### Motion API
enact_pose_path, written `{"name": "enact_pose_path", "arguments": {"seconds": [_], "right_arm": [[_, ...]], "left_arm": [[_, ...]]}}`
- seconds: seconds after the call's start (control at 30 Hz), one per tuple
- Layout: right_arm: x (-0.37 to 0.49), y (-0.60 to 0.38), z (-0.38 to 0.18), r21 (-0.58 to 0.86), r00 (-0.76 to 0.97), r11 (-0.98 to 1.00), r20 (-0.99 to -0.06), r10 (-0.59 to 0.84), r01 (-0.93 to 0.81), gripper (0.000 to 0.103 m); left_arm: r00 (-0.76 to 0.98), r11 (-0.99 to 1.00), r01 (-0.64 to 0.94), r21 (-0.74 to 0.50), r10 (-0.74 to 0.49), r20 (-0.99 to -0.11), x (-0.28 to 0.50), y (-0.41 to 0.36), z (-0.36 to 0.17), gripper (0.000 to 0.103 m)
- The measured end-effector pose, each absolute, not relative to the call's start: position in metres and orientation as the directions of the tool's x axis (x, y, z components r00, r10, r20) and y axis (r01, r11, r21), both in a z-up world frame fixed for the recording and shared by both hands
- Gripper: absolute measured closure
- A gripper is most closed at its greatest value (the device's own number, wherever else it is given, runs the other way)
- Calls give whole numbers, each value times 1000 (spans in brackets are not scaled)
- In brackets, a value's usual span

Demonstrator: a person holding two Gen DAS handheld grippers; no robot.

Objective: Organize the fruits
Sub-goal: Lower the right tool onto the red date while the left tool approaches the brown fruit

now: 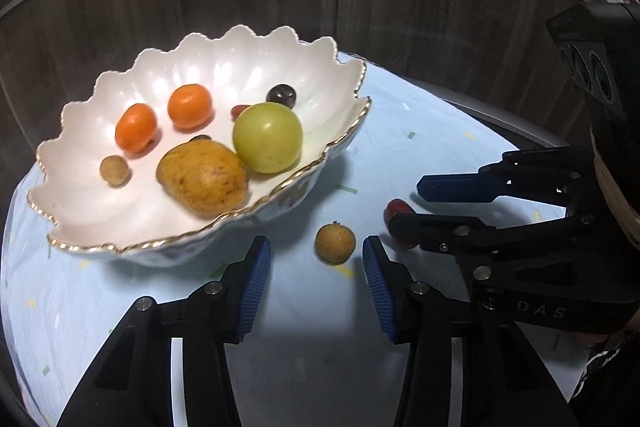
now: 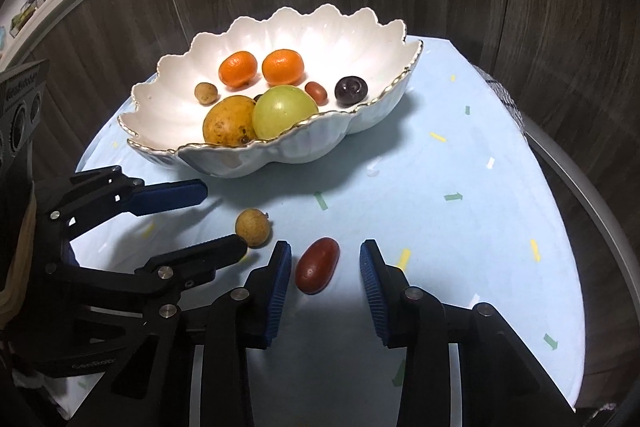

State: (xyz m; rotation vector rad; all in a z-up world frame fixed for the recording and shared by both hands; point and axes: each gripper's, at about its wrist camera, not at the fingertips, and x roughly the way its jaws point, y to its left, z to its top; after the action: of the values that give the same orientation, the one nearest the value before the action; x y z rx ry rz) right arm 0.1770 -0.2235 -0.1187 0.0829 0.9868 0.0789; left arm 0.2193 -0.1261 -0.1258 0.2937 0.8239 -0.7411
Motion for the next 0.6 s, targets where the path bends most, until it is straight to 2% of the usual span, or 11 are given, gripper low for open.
{"name": "enact_pose_path", "arguments": {"seconds": [0.33,0.6], "right_arm": [[182,-226,-123,154,536,988,-831,147,-31,79],[183,-226,-124,155,533,987,-833,147,-31,79]], "left_arm": [[398,661,747,-71,-530,-749,228,-135,-129,64],[359,629,771,-101,-560,-747,228,-139,-130,76]]}}
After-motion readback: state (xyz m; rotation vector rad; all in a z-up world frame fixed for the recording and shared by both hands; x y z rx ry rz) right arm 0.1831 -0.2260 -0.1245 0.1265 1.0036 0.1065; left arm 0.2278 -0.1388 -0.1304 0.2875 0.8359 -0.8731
